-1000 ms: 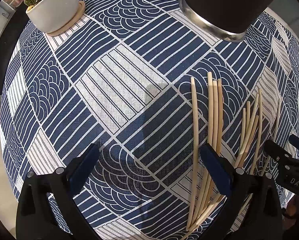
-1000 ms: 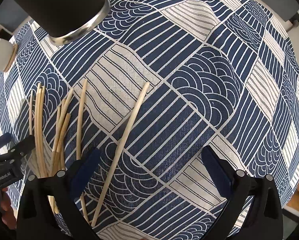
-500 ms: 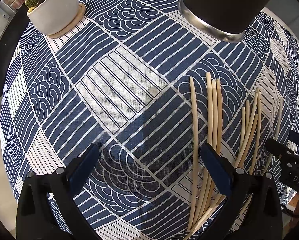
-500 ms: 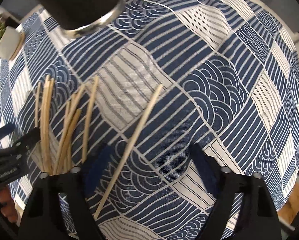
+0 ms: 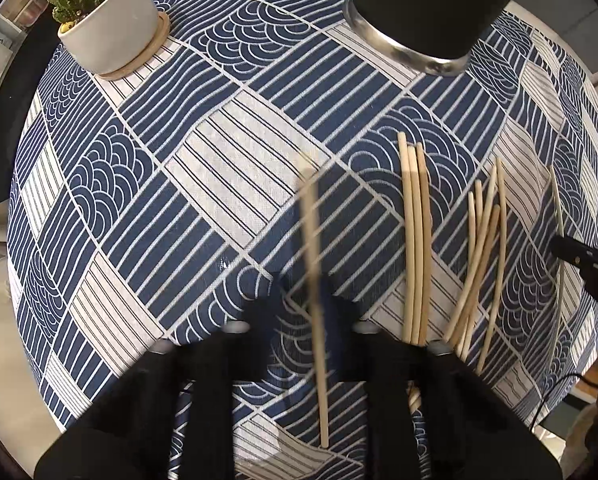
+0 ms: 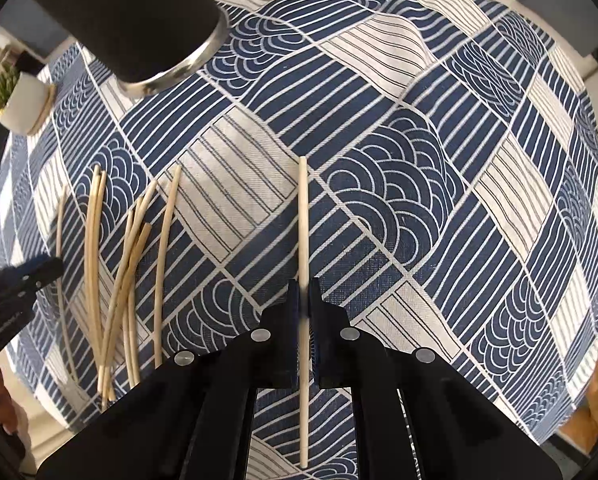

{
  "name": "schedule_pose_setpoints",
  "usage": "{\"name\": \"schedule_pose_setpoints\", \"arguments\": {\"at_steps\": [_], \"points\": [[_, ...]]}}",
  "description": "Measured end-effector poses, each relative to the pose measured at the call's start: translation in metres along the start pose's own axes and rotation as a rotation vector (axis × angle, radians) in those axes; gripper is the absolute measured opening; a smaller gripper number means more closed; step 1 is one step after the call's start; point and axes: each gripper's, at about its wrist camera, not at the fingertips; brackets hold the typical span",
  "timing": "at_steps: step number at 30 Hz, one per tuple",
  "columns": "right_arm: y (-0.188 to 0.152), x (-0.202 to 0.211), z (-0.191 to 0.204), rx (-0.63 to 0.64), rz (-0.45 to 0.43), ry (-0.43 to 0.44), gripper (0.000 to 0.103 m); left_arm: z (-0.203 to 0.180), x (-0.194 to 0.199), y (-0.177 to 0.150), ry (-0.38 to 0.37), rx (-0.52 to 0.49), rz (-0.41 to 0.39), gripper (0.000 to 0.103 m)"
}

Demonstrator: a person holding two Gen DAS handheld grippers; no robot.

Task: Organize utensils
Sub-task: 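Lift both held sticks upright and carry them over the black cup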

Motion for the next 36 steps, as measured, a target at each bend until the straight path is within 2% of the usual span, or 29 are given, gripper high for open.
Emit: {"name": "schedule_pose_setpoints", "arguments": {"at_steps": [1,6,11,19,23,30,33,35,36], "points": [[0.0,0.001,-0.003,-0.004,-0.009,0.005,0.004,0.0,0.001,-0.001,0.003,-0.003,0.0,0.008],[-0.006,0.007,-0.021,-0.031,-0.021,0.031,0.004,-0.002,0.005,-0.01,0.014,-0.024,-0.025,0.006],[-0.024,0.022,-0.043,-0.043,-0.053,-0.042,0.004,0.003,0.007,-0.023,0.011,-0.026,-0.027,0.005],[-0.058,0.057,-0.076,-0.07,-0.169,-0.068,0.004,0.005,0.006,-0.071,-0.024,-0.015,-0.056,0.005],[-0.094,0.064,-0.068,-0.045,-0.234,-0.036,0.004,0.002,0.016,-0.097,-0.014,-0.018,-0.104,0.005],[-0.105,0.101,-0.062,-0.006,-0.388,0.046,0.005,-0.011,0.053,-0.128,0.025,-0.031,-0.191,0.005],[-0.101,0.122,-0.055,0.012,-0.457,0.096,0.004,-0.012,0.079,-0.119,0.043,-0.029,-0.232,0.005],[-0.099,0.137,-0.051,0.027,-0.5,0.114,0.005,-0.014,0.098,-0.096,0.066,-0.029,-0.256,0.005],[-0.099,0.146,-0.048,0.034,-0.524,0.128,0.005,-0.015,0.109,-0.096,0.07,-0.027,-0.277,0.005]]}}
Point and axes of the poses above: each gripper's, at about its wrist camera, not at the fingertips, and x roughly against the way its jaws point, z to its left, y to its top, and after that the axes turned 2 degrees about y, right-handed
